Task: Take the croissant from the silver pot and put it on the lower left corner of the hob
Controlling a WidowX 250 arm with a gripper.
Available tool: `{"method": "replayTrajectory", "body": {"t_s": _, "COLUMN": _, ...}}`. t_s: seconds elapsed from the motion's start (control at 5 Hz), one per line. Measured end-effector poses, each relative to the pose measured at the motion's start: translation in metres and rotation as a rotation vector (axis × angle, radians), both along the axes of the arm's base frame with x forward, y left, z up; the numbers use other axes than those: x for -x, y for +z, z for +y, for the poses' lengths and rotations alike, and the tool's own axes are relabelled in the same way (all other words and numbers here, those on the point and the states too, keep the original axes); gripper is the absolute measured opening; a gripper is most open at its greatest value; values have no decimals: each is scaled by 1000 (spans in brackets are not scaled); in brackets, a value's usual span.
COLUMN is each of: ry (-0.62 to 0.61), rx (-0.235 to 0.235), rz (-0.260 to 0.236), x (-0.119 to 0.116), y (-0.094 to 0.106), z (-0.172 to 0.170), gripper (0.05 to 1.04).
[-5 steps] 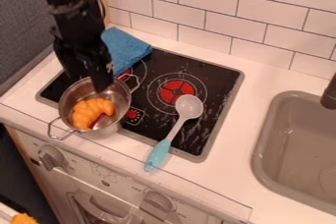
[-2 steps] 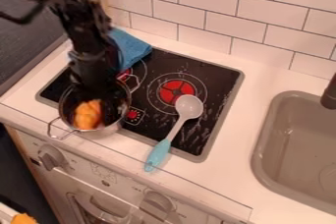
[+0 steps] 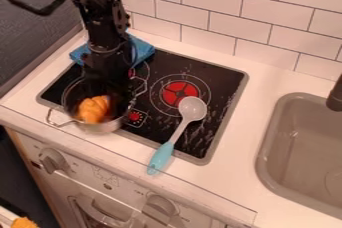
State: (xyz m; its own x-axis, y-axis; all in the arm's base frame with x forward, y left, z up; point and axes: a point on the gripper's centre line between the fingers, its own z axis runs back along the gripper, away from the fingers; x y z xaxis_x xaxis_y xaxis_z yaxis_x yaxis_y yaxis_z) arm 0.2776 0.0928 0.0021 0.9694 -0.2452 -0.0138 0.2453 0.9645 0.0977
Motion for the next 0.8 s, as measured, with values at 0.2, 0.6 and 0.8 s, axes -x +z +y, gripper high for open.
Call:
{"method": "replayTrajectory", "body": {"t_s": 0.2, "ry": 5, "rx": 11, "rz": -1, "x": 0, "y": 1, "z": -3, "gripper": 584}}
{"method": "replayTrajectory", "body": {"t_s": 0.6, "ry": 18, "rx": 126, "rz": 8, "x": 17, "y": 18, "z": -8, "gripper": 581}}
{"method": "replayTrajectory", "body": {"t_s": 0.8, "ry": 78, "rx": 167, "rz": -71, "x": 5, "y": 45, "z": 15, "gripper": 580}}
